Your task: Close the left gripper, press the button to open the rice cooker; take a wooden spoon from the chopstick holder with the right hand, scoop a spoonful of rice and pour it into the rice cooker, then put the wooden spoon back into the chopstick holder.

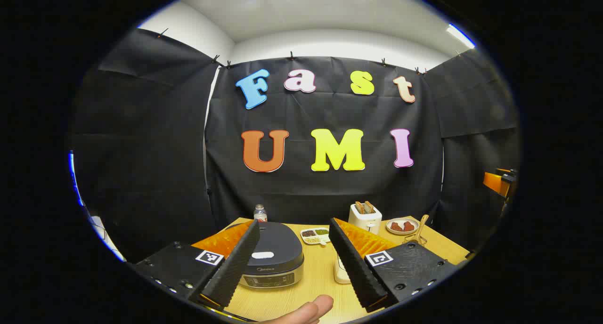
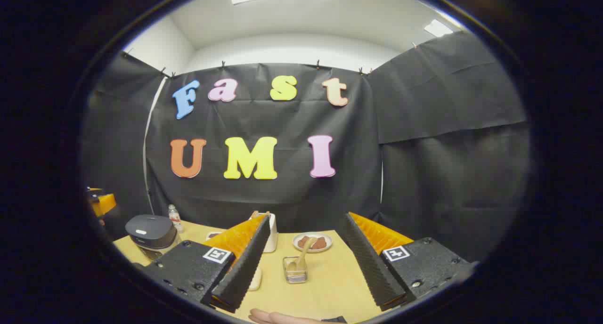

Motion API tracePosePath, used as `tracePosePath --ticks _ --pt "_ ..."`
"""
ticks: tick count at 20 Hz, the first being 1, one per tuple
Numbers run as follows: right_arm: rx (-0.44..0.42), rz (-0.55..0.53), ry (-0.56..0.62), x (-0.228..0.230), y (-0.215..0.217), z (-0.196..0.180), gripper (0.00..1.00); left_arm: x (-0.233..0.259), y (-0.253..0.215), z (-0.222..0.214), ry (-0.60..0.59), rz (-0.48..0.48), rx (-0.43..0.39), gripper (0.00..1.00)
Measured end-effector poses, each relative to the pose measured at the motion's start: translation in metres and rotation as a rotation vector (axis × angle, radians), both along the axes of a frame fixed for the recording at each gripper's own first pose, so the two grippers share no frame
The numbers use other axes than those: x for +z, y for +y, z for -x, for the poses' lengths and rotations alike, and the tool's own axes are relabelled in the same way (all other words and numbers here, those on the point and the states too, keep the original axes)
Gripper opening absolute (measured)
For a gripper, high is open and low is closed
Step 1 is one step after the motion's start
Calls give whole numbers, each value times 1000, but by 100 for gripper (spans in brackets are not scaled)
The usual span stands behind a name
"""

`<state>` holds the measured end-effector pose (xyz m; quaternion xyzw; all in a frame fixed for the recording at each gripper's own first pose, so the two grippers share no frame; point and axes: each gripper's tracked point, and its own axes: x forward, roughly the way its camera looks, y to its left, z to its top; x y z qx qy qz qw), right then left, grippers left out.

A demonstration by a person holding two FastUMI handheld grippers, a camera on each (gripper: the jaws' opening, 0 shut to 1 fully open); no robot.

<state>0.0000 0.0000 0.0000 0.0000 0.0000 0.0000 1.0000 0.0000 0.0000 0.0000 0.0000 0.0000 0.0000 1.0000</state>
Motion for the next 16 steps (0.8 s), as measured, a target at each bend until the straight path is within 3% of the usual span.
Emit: tracePosePath --ticks 1,2,4,5,6,7,8,9,10,11,12,13,15,16 --pt "4 -3 1 -1 -1 0 100 0 1 -1 -1 -1 5 94" --pt "12 -9 5 -3 0 1 94 1 2 -1 -2 2 7 94" --pt "37 -16 5 -2 4 4 100 2 0 -1 -5 10 -3 94" --pt "37 -15 3 -4 1 4 94 2 0 -2 -6 15 -9 94" --pt "34 -15 -3 -2 -2 5 100 2 -1 -3 -8 17 -13 94" --pt "30 -15 -7 -2 -4 5 100 2 1 -4 -12 18 -11 94" --pt "28 -18 -10 -2 -4 5 94 2 2 -4 -13 19 -10 94" --pt "32 -21 -9 -3 -3 6 100 2 1 -5 -13 21 -13 94" --pt "36 -22 -5 -5 -3 6 100 2 2 -5 -14 23 -15 94" --pt "39 -25 -2 -7 -3 5 94 3 2 -6 -15 25 -17 94" --pt "41 -30 -2 -7 -3 5 100 1 3 -8 -11 25 -16 94" --pt "42 -33 -2 -8 -4 4 94 0 5 -8 -12 26 -13 94" --pt "44 -44 -2 -10 -5 4 100 -10 9 -16 17 14 2 94" --pt "48 -48 -2 -11 -4 4 94 -17 8 -19 41 14 -7 93"
